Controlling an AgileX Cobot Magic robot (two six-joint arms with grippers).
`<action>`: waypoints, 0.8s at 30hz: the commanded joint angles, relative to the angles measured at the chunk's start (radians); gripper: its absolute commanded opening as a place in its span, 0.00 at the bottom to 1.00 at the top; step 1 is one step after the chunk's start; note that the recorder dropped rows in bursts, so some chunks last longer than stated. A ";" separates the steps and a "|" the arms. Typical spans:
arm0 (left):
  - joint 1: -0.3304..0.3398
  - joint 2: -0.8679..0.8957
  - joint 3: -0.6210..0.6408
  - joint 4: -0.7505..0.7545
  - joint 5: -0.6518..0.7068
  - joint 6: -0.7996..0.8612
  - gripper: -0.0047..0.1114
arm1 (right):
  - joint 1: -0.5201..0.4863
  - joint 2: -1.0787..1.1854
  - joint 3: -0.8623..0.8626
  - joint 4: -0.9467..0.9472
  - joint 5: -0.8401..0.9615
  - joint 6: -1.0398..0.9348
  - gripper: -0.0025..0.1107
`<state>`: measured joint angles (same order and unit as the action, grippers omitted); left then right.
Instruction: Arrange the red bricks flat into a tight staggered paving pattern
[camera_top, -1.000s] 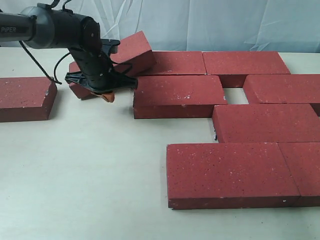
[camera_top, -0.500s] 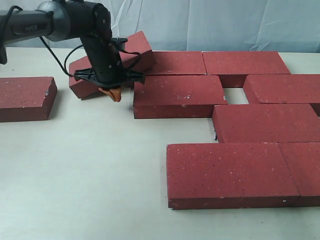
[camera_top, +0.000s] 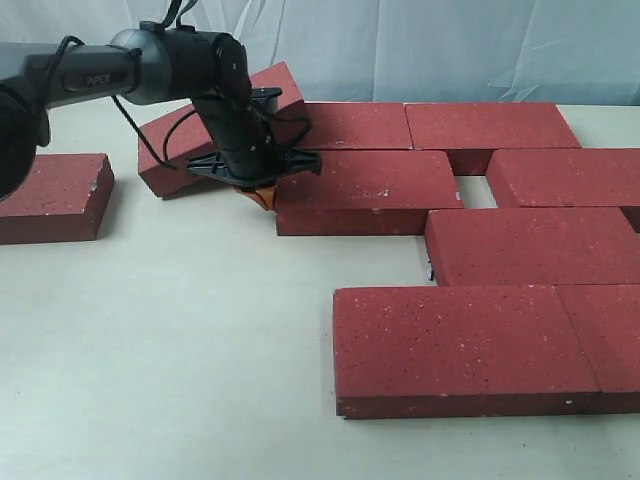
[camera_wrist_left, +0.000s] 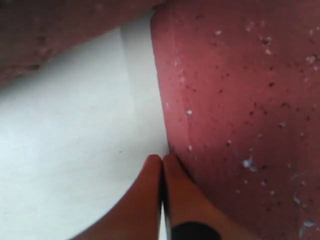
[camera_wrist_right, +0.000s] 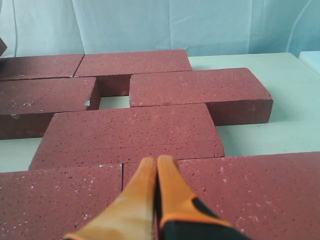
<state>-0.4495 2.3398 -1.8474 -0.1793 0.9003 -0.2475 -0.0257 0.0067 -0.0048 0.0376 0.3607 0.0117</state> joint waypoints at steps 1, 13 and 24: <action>-0.021 -0.003 -0.005 -0.019 -0.048 -0.002 0.04 | 0.005 -0.007 0.005 -0.001 -0.009 -0.004 0.02; -0.075 0.020 -0.005 -0.088 -0.133 -0.002 0.04 | 0.005 -0.007 0.005 -0.001 -0.009 -0.004 0.02; -0.112 0.033 -0.005 -0.172 -0.231 0.026 0.04 | 0.005 -0.007 0.005 -0.001 -0.009 -0.004 0.02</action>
<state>-0.5304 2.3686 -1.8474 -0.2847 0.7394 -0.2309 -0.0257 0.0067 -0.0048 0.0376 0.3607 0.0117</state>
